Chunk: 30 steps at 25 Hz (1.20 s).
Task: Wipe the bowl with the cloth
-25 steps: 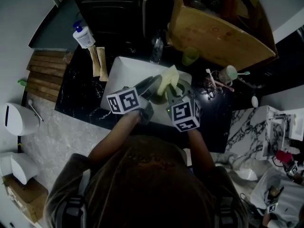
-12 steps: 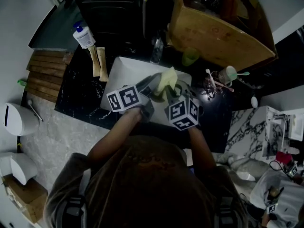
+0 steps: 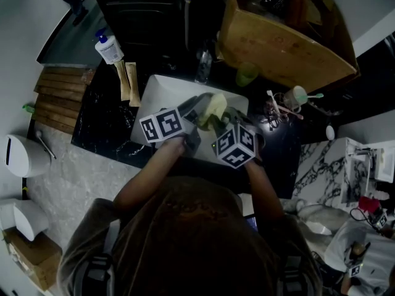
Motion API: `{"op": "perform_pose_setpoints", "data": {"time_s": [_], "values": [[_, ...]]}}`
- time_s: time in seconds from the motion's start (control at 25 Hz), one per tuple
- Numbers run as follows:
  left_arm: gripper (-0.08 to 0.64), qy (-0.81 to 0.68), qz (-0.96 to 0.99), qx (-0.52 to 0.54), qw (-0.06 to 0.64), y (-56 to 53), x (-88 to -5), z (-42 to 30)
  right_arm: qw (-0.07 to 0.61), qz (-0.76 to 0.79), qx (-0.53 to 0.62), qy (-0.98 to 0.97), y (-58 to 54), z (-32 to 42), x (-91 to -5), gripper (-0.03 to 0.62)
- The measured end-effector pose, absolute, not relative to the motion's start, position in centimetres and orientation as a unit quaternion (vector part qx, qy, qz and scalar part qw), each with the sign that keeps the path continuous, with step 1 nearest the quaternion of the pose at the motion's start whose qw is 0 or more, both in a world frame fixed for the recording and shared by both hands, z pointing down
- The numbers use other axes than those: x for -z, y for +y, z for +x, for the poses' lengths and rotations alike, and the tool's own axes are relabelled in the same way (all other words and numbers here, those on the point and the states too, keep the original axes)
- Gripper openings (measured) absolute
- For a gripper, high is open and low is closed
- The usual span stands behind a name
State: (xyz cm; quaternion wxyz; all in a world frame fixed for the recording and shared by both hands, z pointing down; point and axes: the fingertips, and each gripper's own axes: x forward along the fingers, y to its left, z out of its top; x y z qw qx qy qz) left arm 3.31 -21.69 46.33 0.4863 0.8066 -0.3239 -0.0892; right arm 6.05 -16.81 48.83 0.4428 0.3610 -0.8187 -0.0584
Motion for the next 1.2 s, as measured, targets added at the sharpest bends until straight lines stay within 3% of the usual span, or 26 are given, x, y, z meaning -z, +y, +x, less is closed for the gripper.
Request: {"op": "perform_pose_setpoints", "data": {"time_s": [0.4,1.2], "values": [[0.242,-0.309,0.818,0.072,0.480,-21.2,-46.6,4.3,0.439,0.296,-0.005,-0.849,-15.4,5.0,-49.8,0.018],[0.239,-0.300,0.815,0.096,0.487,-21.4,-46.7,4.1,0.258,0.269,-0.168,-0.913,-14.6,2.6,-47.5,0.018]]}}
